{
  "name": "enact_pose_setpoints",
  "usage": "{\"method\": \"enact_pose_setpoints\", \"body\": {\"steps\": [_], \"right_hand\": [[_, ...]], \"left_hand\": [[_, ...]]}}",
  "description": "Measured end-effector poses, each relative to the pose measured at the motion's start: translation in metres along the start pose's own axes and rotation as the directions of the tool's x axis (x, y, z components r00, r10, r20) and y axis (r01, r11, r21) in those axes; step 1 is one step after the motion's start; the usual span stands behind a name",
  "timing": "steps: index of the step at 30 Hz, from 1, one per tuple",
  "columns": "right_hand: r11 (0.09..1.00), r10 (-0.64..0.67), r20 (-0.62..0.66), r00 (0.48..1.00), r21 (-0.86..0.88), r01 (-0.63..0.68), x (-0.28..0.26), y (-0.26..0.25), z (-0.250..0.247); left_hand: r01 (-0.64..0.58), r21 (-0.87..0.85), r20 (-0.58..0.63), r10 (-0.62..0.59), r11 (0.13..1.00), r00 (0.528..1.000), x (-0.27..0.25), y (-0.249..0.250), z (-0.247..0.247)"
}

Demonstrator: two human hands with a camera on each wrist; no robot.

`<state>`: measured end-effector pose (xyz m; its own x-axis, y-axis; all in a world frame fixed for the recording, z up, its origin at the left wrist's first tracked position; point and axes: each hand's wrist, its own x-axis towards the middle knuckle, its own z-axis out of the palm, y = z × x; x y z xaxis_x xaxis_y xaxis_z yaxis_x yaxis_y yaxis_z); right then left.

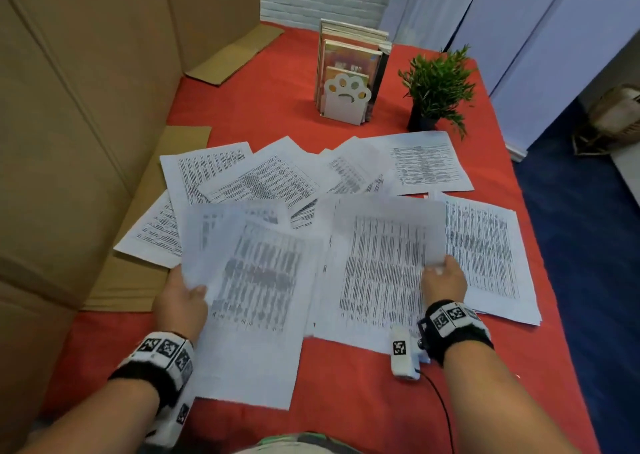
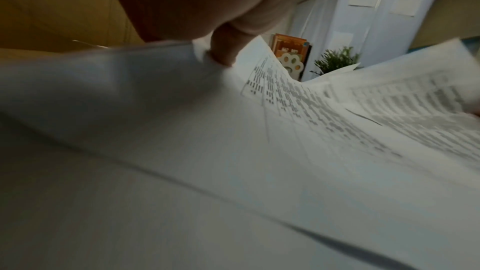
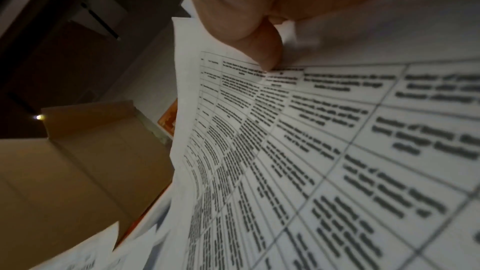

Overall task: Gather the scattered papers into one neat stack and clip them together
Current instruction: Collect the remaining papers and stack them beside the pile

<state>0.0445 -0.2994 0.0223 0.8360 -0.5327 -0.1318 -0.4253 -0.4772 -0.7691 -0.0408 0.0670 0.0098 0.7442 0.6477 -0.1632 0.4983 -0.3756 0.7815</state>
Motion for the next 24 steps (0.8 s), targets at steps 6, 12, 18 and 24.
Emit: {"method": "enact_pose_setpoints", "body": {"steps": [6,12,18,24], "right_hand": [[0.995,0.009,0.018,1.000,0.100,-0.010,0.022,0.003,-0.022],[0.981,0.054,0.192,0.980,0.172,-0.087,0.010,0.007,-0.031],[0.981,0.080,0.418,0.905,0.128,-0.145,-0.015,0.004,0.001],[0.951,0.128,0.571,0.811,0.162,-0.264,-0.030,0.018,0.040]], "left_hand": [[-0.033,0.051,-0.148,0.041,0.998,0.988,0.030,-0.011,-0.014],[0.018,-0.008,0.039,-0.018,1.000,0.999,0.033,-0.011,-0.002],[0.019,-0.050,0.343,-0.001,0.999,0.939,0.003,0.007,0.035],[0.046,-0.106,0.470,0.010,0.993,0.882,-0.032,0.031,0.055]]}}
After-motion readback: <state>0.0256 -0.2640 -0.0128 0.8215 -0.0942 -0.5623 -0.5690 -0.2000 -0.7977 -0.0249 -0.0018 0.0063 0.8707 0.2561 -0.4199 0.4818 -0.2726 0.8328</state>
